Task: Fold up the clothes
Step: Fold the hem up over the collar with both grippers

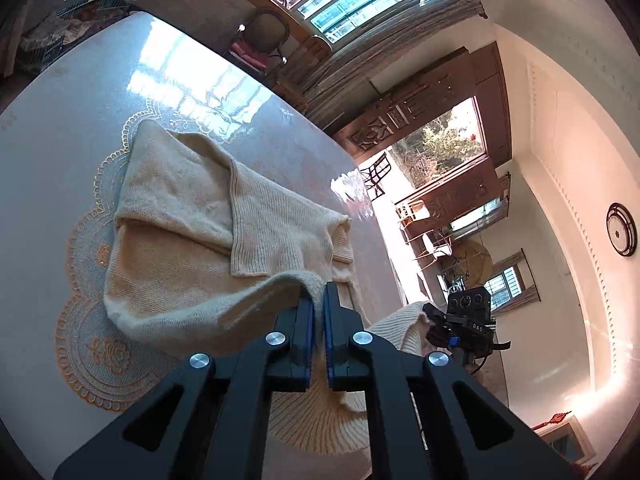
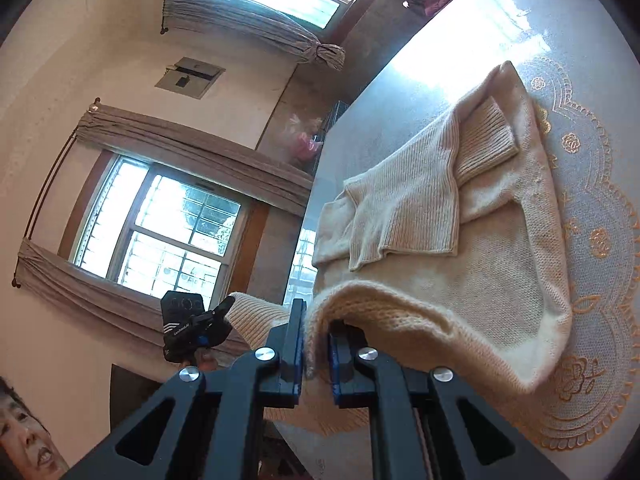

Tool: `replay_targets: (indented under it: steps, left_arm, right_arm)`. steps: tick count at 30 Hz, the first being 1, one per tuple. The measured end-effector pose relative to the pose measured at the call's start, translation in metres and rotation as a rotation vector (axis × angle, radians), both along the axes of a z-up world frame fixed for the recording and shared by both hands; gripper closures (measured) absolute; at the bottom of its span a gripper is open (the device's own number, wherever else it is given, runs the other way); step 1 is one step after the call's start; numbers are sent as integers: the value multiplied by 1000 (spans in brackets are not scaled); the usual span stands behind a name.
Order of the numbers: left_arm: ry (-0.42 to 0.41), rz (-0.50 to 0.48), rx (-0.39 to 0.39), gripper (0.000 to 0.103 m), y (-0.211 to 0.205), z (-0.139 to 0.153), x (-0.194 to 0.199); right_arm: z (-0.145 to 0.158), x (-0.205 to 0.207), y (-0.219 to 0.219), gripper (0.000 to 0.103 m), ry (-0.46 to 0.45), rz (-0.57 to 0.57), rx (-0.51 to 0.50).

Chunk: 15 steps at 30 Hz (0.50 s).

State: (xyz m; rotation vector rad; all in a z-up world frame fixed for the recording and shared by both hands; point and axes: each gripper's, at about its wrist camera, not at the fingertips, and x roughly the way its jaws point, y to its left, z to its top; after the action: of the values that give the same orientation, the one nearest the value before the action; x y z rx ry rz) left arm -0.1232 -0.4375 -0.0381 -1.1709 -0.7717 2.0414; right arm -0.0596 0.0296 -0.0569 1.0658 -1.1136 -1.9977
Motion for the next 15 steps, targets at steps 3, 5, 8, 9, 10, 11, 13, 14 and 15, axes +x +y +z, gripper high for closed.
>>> replay_targets:
  steps: [3,5,8,9,10,11,13,14,15]
  left_arm:
    - [-24,10,10,100,3,-2,-30]
    - [-55,39,34,100,2,-9,-56]
    - [-206,121,145,98,-9,-40,-105]
    - [-243,164,168,97,-14,-52,-122]
    - [-249,200,173,97,-17,-59,-135]
    - [-256,235,177,97,-20,-67,-149]
    - [-249,228,144,97,-13,-70,-166]
    - [-238,214,127,97,-8,-70,-173]
    - [-237,210,112,97,-4,-71,-176]
  right_arm:
    - [-2,-29,9,94,-16,-25,-4]
    - [-6,-50,16,94,-39,-47,-5]
    - [-35,-91,32,81,-160,-103,-156]
    - [-47,-105,38,74,-209,-118,-215]
    - [-54,-116,44,72,-225,-145,-218]
    - [-60,-128,49,72,-236,-171,-212]
    - [-63,-146,53,72,-236,-199,-138]
    - [-64,-152,53,72,-234,-201,-126]
    - [-65,-159,52,72,-233,-198,-113]
